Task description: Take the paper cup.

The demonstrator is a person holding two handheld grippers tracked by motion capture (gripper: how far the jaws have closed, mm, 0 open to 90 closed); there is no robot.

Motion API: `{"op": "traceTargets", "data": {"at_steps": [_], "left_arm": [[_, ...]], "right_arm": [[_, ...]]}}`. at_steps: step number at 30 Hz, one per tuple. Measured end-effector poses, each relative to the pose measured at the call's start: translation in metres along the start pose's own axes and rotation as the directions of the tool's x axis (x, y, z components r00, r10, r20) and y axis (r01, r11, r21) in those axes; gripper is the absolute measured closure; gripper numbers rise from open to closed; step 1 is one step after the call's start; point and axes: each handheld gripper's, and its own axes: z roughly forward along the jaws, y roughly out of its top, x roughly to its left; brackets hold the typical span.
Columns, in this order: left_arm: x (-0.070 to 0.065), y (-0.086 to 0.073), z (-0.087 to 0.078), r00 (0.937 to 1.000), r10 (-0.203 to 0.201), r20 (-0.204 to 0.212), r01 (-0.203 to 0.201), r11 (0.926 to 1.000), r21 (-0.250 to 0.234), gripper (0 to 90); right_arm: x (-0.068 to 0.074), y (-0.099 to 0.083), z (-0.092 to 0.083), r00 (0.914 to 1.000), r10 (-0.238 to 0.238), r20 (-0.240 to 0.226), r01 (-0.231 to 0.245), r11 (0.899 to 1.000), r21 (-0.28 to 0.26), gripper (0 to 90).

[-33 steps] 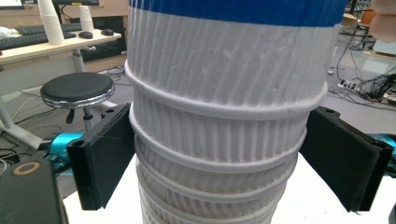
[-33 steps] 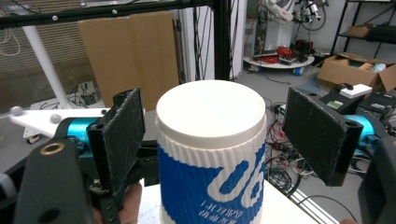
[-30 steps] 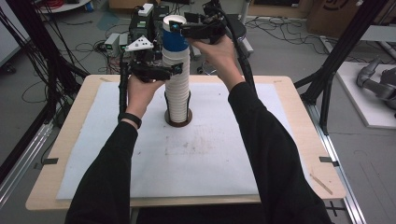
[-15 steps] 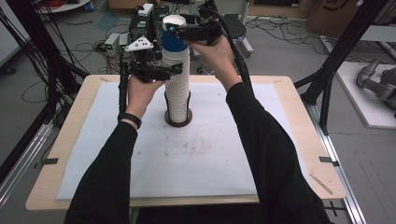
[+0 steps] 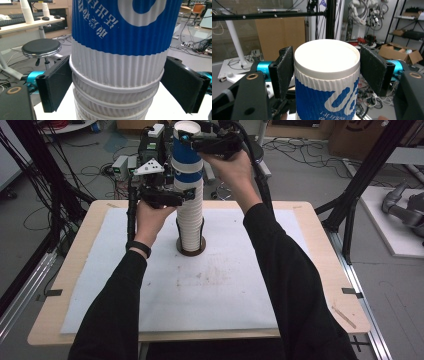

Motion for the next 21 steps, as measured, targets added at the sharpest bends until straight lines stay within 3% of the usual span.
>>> {"op": "traceTargets", "data": {"at_steps": [21], "left_arm": [[0.0, 0.0, 0.0, 1.0, -0.001, 0.001, 0.001, 1.0, 0.0, 12.3]], "right_arm": [[0.008, 0.022, -0.016, 0.9994, -0.035, 0.002, 0.035, 0.996, -0.079, 30.5]]}}
